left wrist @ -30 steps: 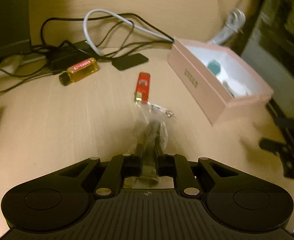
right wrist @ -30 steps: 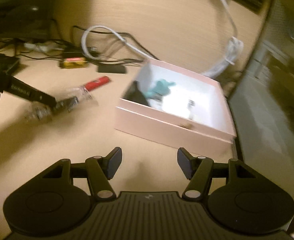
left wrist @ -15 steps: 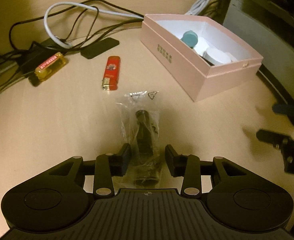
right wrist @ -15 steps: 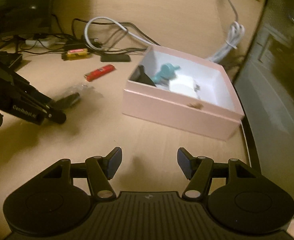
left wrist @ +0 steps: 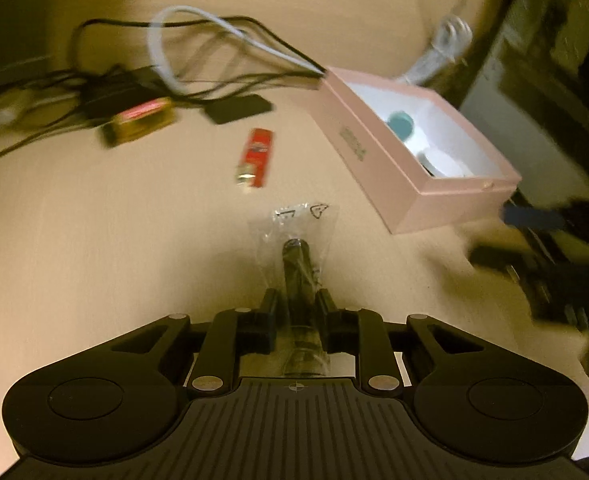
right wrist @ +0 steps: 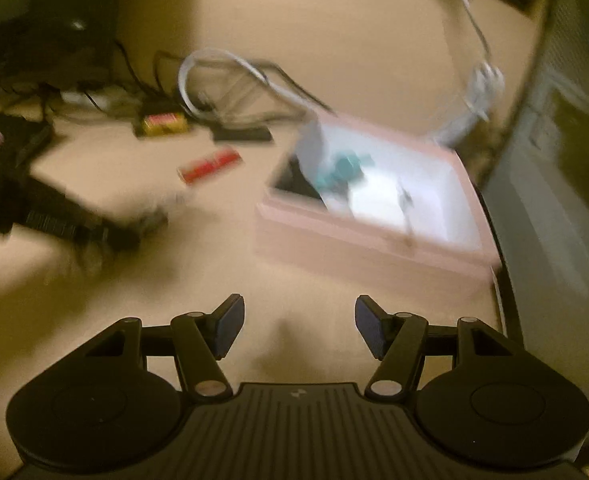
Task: Organize rigid objects
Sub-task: 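Grasp the yellow red-labelled bottle with the right tool while the left tool holds the bag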
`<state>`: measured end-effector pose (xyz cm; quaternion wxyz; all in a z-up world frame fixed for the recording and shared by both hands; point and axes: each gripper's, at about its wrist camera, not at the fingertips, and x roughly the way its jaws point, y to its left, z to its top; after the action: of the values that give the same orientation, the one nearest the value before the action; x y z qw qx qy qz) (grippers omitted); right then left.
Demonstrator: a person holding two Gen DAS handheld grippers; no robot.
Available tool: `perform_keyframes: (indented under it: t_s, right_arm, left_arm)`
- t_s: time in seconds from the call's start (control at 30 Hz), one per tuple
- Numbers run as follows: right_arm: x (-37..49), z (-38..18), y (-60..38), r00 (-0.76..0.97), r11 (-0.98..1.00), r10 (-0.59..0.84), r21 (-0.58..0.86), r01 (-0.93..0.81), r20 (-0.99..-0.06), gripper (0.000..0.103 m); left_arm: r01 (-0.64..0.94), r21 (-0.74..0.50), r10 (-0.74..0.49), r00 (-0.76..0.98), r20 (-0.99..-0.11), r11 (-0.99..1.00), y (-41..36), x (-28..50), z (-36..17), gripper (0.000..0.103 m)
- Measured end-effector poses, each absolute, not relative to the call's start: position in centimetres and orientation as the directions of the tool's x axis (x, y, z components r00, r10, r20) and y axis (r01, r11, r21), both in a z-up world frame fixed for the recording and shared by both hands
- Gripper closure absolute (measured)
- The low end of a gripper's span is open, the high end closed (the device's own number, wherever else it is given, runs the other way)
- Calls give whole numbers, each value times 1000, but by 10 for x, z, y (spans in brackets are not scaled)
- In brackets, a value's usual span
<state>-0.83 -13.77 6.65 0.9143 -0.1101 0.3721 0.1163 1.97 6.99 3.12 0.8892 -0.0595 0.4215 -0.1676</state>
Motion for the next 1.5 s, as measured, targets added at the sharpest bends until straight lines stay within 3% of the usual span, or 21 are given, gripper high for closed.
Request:
perform_keyframes:
  t_s: [0.1,0.27,0.37,0.6,0.7,0.93,1.0,1.3,1.5]
  right_arm:
    - [21,82,-116,692,931,228,-54,-360,-685,37]
    - [81,96,-62,659,888,370,41,-458,-655,22]
    - [123,87,-17,595,856,430,96,-508,-679,20]
    - [175,42,63,644,865,374,-1,-503,-668,20]
    - [195,24,78,636,864,346,-30,-502,-690,20]
    - [223,-1,88,617,869,344,-8,-495,-708,15]
    - [224,0,88,617,869,354,2,-495,-703,22]
    - [189,27,55,567,860,404,87,-503,-718,22]
    - [126,60,20,584,809,403,-23,-587,-705,22]
  left_arm:
    - [166,-299,-335,625,-705,940,99,-1,39,80]
    - [32,-358,-284,677,-679,933,148,-30,51,80]
    - [-18,-379,-263,689,-676,925,168,-42,54,80]
    - [-74,-375,-217,707,-674,924,198,-59,48,80]
    - [-138,-427,-210,713,-669,894,213,-65,43,80]
    - [-126,-391,-189,715,-673,912,217,-60,48,80]
    - [-115,-385,-195,712,-675,916,215,-60,47,80]
    - [-35,-423,-286,686,-669,905,197,-43,39,80]
    - [73,-439,-376,653,-658,896,164,-31,39,80]
